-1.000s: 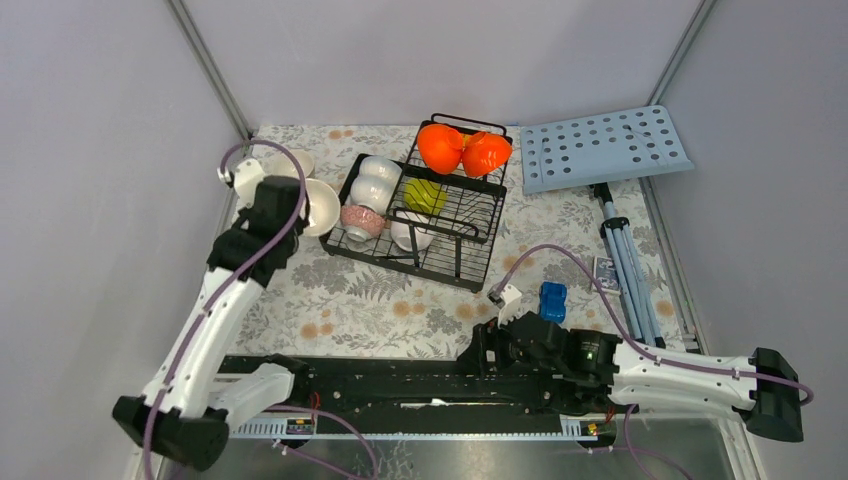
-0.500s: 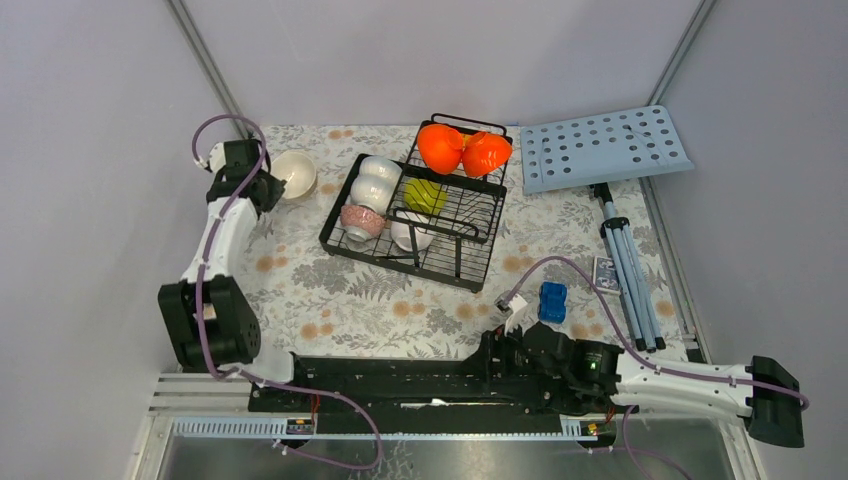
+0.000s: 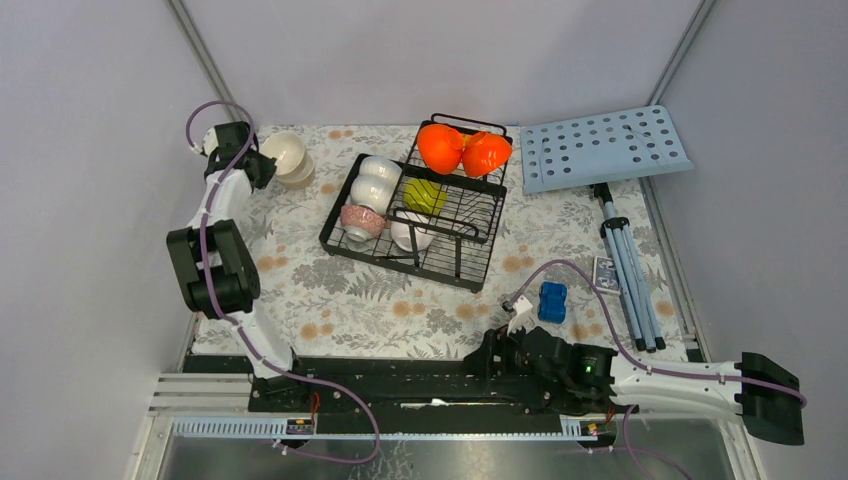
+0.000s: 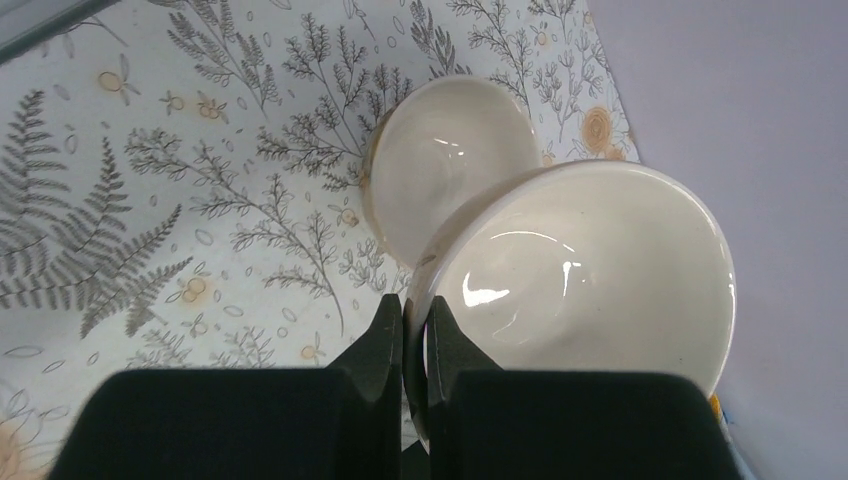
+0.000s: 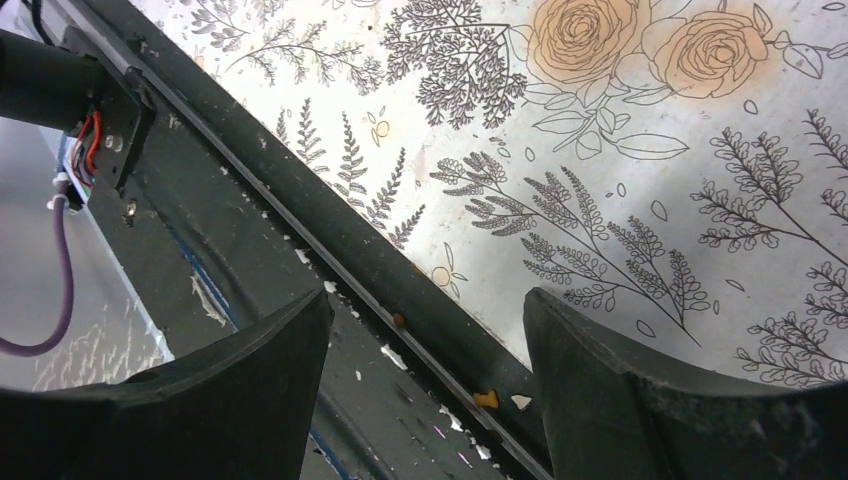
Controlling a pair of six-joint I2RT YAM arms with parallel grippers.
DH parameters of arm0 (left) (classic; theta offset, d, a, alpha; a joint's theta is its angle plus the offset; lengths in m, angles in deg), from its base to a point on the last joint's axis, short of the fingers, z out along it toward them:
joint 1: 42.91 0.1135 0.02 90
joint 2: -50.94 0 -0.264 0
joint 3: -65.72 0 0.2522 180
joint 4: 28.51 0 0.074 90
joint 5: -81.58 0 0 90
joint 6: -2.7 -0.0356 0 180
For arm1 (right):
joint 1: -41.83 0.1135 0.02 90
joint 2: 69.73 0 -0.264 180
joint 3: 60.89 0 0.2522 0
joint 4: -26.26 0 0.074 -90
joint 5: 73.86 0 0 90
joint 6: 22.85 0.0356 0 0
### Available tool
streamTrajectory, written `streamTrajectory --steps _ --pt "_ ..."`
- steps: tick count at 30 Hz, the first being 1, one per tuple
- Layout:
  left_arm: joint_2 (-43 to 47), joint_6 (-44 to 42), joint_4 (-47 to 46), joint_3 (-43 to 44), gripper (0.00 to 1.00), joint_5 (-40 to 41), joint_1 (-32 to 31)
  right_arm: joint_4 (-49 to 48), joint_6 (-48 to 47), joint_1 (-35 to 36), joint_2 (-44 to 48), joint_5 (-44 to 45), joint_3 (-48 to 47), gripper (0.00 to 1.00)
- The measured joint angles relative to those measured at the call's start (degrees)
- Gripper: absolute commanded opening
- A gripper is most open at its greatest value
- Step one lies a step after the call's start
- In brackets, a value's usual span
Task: Unload the bowls from the dish rack
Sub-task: Place the bowl with the bowl.
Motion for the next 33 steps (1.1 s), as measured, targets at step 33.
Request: streamTrajectory --steps 33 --pt "-16.09 -0.81 6.27 14.67 0.00 6.12 -1.25 -2.05 0.81 0.00 -2.40 1.40 -0.39 0.78"
